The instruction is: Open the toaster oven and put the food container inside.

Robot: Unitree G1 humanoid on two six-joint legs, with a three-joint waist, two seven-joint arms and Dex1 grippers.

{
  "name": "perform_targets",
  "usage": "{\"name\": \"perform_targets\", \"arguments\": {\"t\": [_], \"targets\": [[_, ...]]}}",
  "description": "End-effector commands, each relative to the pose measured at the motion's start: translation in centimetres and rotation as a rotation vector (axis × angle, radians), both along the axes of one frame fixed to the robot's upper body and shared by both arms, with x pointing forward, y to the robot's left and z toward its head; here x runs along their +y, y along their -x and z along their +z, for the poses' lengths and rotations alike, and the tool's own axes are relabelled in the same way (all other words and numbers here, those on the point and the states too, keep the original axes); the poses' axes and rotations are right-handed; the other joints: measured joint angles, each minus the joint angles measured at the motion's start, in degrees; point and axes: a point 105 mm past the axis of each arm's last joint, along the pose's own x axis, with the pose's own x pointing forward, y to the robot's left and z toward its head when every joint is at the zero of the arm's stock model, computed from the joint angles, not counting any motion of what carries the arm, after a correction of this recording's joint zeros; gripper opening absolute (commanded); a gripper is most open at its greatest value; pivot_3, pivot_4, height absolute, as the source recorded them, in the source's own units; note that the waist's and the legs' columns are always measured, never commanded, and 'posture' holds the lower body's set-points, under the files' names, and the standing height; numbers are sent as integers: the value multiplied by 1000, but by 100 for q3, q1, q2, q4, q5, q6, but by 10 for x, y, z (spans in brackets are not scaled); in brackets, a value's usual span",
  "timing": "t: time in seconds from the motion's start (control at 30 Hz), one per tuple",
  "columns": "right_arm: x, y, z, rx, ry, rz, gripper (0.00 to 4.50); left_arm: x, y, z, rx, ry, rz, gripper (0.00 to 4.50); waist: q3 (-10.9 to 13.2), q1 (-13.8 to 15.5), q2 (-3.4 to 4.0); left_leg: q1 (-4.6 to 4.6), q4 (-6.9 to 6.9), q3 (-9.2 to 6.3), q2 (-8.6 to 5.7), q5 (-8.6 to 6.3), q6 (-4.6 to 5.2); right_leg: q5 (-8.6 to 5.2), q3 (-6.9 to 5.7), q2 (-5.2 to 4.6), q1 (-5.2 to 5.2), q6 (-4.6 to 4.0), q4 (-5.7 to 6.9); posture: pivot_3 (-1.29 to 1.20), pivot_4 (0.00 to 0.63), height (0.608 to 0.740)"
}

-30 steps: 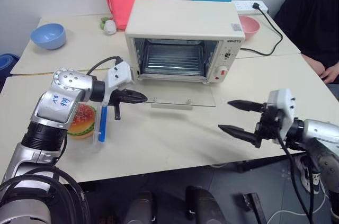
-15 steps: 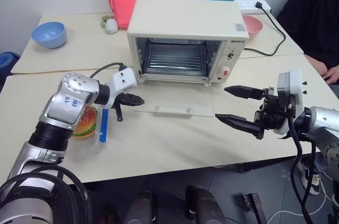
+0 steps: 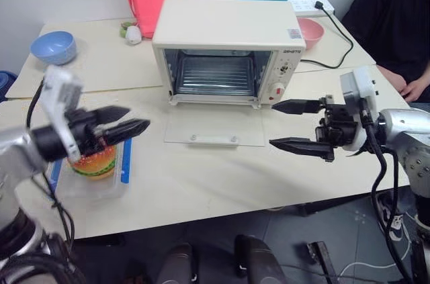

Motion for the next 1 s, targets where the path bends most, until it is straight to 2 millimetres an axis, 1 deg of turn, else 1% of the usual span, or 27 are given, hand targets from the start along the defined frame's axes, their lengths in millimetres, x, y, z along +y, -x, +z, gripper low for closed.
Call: {"name": "perform_targets", "arguments": {"t": [0.03, 0.1, 0.13, 0.2, 0.23, 0.27, 0.33, 0.37, 0.4, 0.47, 0.53, 0.6, 0.73, 0.87, 1.0], "targets": [[8, -6, 5, -67, 12, 54, 4500, 16, 19, -1, -100, 29, 224, 4485, -4, 4, -20, 0, 0, -5, 0, -2, -6, 0, 4, -1, 0, 0, -4, 0, 150, 740], [13, -7, 4, -84, 19, 81, 4500, 22, 30, -10, -110, 83, 343, 4485, -7, 35, -24, 0, 0, -14, -6, -4, -11, 0, 1, -7, 1, -1, -10, 0, 150, 740], [14, -7, 4, -85, 17, 91, 4500, 23, 35, -14, -109, 105, 372, 4485, -7, 60, -25, 0, 0, -16, -8, -5, -12, -1, -1, -10, 1, -1, -10, 0, 150, 740], [15, -7, 5, -78, 9, 108, 4500, 20, 47, -16, -131, 135, 395, 4485, -8, 117, -26, -1, 0, -16, -11, -5, -12, -1, -2, -12, 2, -1, -12, 0, 150, 740], [17, -8, 4, -74, 9, 113, 4500, 17, 56, -15, -153, 148, 382, 4485, -9, 128, -28, 0, 0, -15, -14, -5, -12, -1, -1, -14, 2, -2, -11, 0, 150, 740], [18, -8, 3, -71, 12, 118, 4500, 15, 65, -9, -180, 196, 369, 4485, -15, 123, -35, 0, 0, -15, -14, -5, -12, -1, -2, -14, 1, -2, -12, 0, 150, 740], [20, -8, 0, -67, 18, 125, 4500, 16, 83, 4, -171, 388, 386, 4485, -20, 82, -45, 9, -2, -13, -8, -18, -15, -8, 13, -22, 0, -15, -8, 0, 150, 740], [20, -8, 0, -65, 20, 129, 4500, 20, 88, 4, -146, 460, 432, 4485, -21, 78, -45, 11, -3, -15, -6, -24, -15, -15, 12, -28, -2, -29, -5, 0, 150, 740], [20, -7, 0, -64, 22, 136, 4500, 24, 91, 0, -108, 520, 490, 4485, -25, 78, -36, 14, -4, -18, -6, -27, -17, -22, 10, -31, 0, -40, -3, 0, 150, 740], [20, -5, 1, -64, 23, 145, 4500, 28, 95, -7, -56, 560, 573, 4485, -33, 120, -19, 20, -9, -17, -12, -31, -19, -26, 9, -39, 6, -49, -10, 0, 150, 740], [20, -3, 5, -64, 20, 152, 4500, 34, 95, -12, -30, 646, 671, 4485, -33, 155, -19, 24, -13, -21, -14, -41, -12, -66, -3, -41, 19, -121, -22, 0, 150, 740], [20, -2, 7, -66, 21, 153, 4500, 36, 93, -15, -5, 710, 739, 4485, -33, 153, -19, 27, -12, -26, -14, -41, -6, -69, -15, -41, 35, -127, -36, 0, 150, 740], [21, 0, 7, -68, 19, 142, 4500, 41, 90, -35, 115, 816, 883, 4485, -34, 135, -17, 71, -31, -34, -12, -49, 0, -69, -37, -41, 94, -127, -77, 0, 150, 740], [22, 5, 6, -68, 10, 127, 4500, 39, 86, -52, 235, 886, 965, 4485, -34, 137, -18, 84, -53, -27, -12, -38, 5, -68, -43, -41, 100, -124, -88, 0, 150, 740], [21, 6, 5, -67, 3, 99, 4500, 28, 79, -60, 306, 911, 946, 4485, -35, 143, -19, 85, -68, -23, -13, -35, 2, -65, -49, -41, 101, -119, -101, 0, 150, 740]]}}
